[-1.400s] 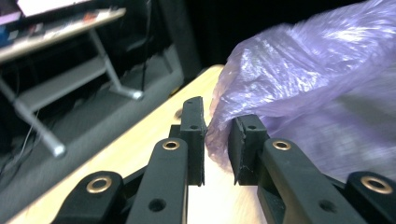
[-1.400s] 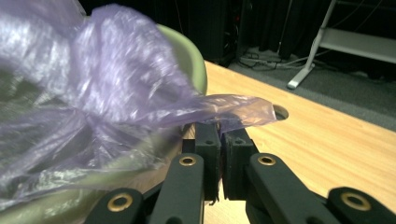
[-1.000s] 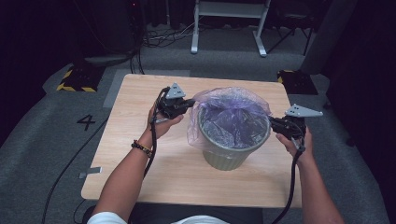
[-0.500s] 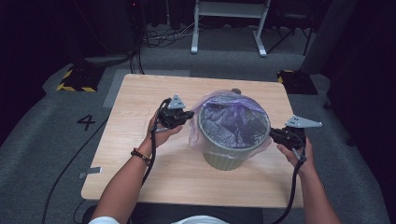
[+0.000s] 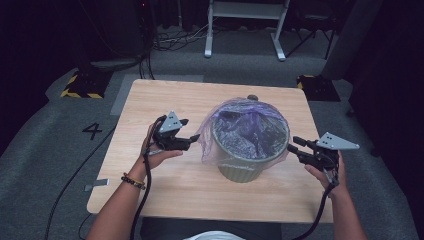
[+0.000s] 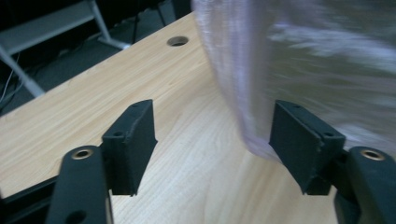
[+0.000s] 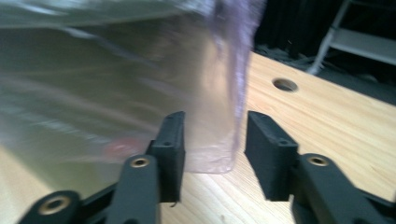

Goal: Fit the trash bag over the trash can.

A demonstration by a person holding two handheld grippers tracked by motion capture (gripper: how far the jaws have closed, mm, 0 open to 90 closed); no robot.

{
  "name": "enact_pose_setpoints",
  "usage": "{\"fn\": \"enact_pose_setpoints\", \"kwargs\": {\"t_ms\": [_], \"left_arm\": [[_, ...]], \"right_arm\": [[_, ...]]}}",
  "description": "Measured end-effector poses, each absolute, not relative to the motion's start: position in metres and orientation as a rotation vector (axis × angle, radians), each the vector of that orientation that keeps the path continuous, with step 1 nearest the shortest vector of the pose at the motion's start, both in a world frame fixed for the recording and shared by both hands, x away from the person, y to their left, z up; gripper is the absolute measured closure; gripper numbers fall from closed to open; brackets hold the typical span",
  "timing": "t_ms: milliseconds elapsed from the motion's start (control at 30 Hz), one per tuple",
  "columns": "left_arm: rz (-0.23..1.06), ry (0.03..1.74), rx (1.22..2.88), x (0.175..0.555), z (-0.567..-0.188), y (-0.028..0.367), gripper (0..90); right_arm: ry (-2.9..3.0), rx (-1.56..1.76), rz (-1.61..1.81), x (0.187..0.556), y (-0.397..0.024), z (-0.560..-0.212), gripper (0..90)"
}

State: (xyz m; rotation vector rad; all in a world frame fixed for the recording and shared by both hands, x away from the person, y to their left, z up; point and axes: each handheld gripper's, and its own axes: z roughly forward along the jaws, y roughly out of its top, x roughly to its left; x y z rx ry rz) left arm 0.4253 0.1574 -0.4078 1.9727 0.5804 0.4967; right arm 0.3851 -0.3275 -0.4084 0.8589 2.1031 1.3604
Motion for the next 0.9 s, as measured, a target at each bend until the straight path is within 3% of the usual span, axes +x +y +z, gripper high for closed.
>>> {"fn": "enact_pose_setpoints", "kwargs": {"t_ms": [367,500,633,667,800,867,900], "left_arm": [[0.435,0.393,1.986,0.377,-0.411,0.145,20.8],[0.453,0.344,2.036,0.374,-0.417,0.12,19.7],[0.5,0.367,2.037,0.381,-0.42,0.11,35.8],[0.51,0.367,2.043,0.385,-0.42,0.107,45.0],[0.538,0.332,2.093,0.396,-0.423,0.101,77.5],[0.534,0.333,2.106,0.398,-0.425,0.101,88.1],[0.534,0.333,2.106,0.398,-0.425,0.101,89.9]], "right_arm": [[2.168,0.629,1.305,0.36,-0.306,-0.414,30.9],[2.112,0.653,1.196,0.361,-0.298,-0.417,30.0],[2.057,0.7,1.145,0.365,-0.298,-0.417,37.8],[2.041,0.714,1.155,0.368,-0.301,-0.418,52.2],[2.027,0.707,1.201,0.372,-0.305,-0.421,79.3],[2.028,0.701,1.215,0.372,-0.306,-0.422,89.5],[2.028,0.701,1.215,0.372,-0.306,-0.422,89.5]]}}
